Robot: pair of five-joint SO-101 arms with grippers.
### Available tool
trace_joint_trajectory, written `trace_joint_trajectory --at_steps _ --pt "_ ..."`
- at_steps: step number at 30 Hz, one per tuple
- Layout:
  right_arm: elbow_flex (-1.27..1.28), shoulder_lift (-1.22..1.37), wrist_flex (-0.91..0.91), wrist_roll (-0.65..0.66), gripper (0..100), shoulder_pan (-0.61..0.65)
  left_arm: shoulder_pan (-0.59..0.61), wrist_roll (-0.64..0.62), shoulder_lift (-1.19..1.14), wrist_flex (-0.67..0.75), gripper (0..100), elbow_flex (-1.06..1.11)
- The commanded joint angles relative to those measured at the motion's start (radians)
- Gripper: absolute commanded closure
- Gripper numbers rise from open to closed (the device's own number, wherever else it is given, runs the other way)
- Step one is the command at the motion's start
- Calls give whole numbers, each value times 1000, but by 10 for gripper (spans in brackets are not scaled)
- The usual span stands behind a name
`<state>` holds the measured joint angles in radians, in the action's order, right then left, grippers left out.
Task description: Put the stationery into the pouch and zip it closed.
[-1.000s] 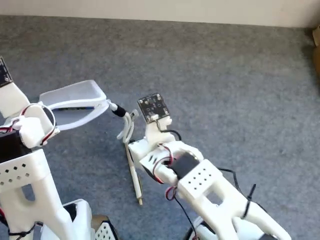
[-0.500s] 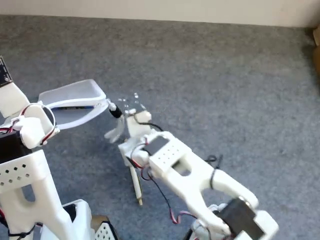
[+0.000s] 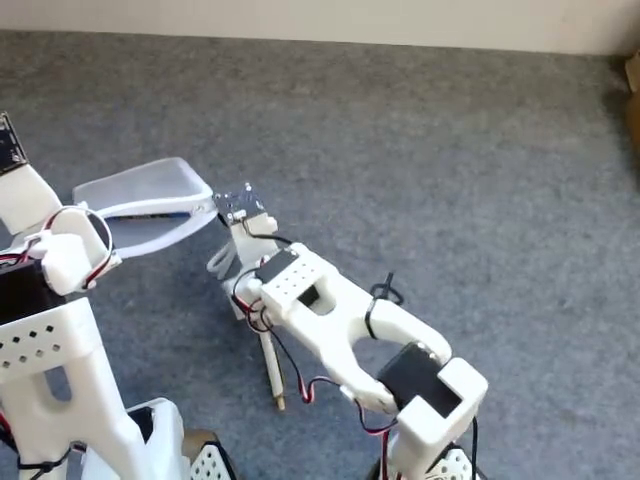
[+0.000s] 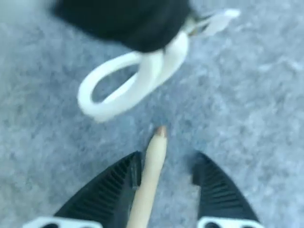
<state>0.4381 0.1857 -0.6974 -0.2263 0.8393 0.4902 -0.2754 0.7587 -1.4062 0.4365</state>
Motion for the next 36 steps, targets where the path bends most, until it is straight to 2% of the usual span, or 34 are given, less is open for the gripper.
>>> trace_joint_trajectory --at_steps 1,7,13,16,20,25,36 --pt "-42 24 -7 68 925 1 21 -3 2 23 992 -2" --pt "-36 24 -8 84 944 -5 21 14 2 23 992 -2" --pt "-44 21 -159 87 951 -35 19 14 2 23 992 -2" --pt "-42 21 -177 91 951 -47 18 14 2 23 992 -2" --pt "-38 21 -193 170 951 -76 18 15 2 23 992 -2" --pt "-44 21 -326 199 951 -96 18 15 2 23 992 -2" --pt "-42 28 -344 192 946 -64 16 17 2 23 992 -2"
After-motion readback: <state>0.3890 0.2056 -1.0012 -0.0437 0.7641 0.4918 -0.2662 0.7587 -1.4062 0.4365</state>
